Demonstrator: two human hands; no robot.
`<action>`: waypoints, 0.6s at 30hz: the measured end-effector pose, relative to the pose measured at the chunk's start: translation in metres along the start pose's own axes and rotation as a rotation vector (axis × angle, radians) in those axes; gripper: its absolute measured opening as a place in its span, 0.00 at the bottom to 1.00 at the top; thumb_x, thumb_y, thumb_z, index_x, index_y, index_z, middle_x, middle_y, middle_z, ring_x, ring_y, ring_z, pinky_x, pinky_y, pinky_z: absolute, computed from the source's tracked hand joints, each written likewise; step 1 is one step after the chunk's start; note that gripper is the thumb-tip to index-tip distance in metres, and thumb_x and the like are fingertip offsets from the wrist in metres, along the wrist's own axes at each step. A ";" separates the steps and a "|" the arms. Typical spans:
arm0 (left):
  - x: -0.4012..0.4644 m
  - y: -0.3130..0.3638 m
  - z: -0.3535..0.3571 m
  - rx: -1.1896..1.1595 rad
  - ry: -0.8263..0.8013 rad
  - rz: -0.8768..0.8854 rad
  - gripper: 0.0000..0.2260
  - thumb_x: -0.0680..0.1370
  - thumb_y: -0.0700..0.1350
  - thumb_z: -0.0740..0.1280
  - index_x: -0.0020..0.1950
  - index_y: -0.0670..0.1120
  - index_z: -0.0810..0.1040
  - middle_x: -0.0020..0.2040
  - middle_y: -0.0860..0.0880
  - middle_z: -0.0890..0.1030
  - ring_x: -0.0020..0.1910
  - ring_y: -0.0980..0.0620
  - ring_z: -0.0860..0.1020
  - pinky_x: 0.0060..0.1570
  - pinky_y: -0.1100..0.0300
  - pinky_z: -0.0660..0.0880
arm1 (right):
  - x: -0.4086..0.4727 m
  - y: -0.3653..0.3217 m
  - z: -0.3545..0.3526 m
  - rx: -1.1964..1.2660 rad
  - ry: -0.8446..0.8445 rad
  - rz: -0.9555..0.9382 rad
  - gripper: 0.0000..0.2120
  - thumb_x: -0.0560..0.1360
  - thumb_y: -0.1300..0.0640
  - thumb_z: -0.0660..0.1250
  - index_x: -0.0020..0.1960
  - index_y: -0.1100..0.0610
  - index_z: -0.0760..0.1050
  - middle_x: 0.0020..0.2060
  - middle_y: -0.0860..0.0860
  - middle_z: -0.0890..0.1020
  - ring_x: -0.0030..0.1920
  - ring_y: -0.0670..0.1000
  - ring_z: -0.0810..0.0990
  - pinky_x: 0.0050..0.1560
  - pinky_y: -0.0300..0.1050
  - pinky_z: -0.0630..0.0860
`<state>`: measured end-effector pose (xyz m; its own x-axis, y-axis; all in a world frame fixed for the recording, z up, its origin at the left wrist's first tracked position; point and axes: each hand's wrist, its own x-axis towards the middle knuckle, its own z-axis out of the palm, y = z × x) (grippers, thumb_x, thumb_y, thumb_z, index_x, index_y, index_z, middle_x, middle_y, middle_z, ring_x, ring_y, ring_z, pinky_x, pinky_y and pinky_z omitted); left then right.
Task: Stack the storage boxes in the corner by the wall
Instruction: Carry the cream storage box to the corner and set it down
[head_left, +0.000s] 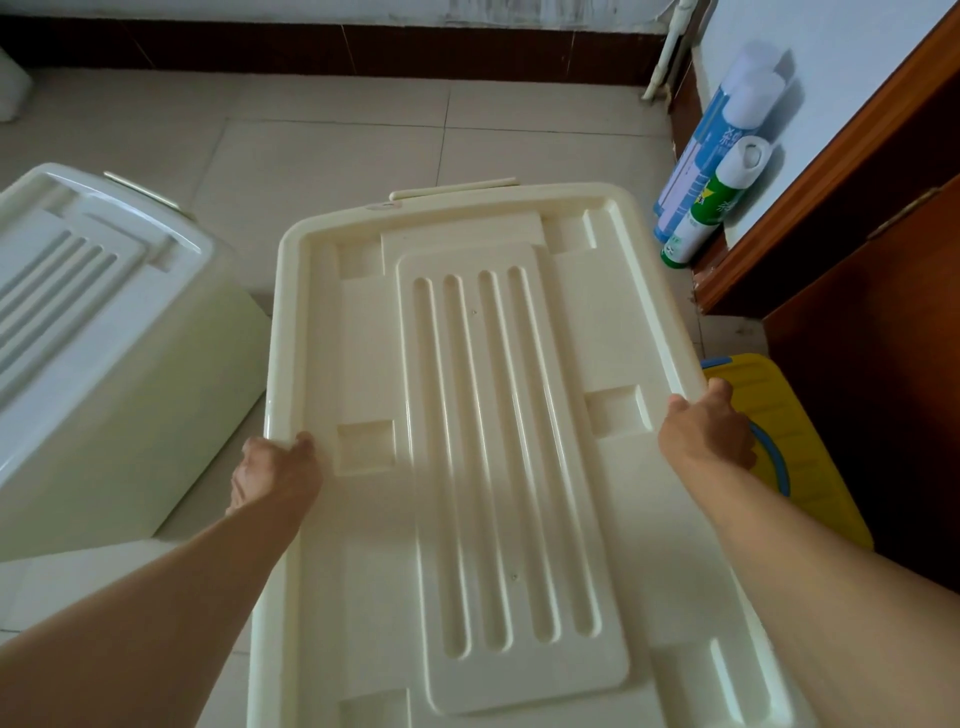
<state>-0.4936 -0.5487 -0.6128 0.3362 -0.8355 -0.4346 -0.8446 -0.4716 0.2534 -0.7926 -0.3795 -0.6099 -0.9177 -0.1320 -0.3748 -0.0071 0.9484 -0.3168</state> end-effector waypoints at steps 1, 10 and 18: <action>0.000 0.001 0.000 -0.005 0.002 -0.004 0.24 0.76 0.54 0.59 0.59 0.36 0.74 0.56 0.33 0.78 0.56 0.35 0.76 0.57 0.48 0.73 | 0.001 0.000 -0.002 0.018 -0.004 0.005 0.20 0.79 0.52 0.57 0.68 0.59 0.63 0.63 0.65 0.73 0.63 0.67 0.70 0.62 0.58 0.65; 0.001 0.010 -0.006 -0.040 0.003 -0.014 0.25 0.78 0.54 0.59 0.61 0.33 0.74 0.59 0.32 0.76 0.59 0.34 0.74 0.57 0.48 0.71 | 0.002 -0.004 -0.007 0.032 -0.015 -0.015 0.20 0.79 0.51 0.58 0.65 0.61 0.67 0.63 0.64 0.74 0.63 0.66 0.71 0.62 0.57 0.67; 0.001 0.040 -0.042 0.001 0.004 0.083 0.25 0.78 0.54 0.58 0.58 0.32 0.76 0.58 0.31 0.77 0.57 0.34 0.75 0.51 0.50 0.72 | 0.004 -0.024 -0.029 0.087 -0.027 -0.005 0.18 0.78 0.52 0.59 0.62 0.62 0.70 0.61 0.63 0.76 0.62 0.65 0.73 0.62 0.57 0.70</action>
<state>-0.5097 -0.5800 -0.5662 0.2662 -0.8729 -0.4089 -0.8700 -0.4002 0.2880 -0.8080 -0.3941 -0.5788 -0.9067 -0.1456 -0.3957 0.0237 0.9194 -0.3926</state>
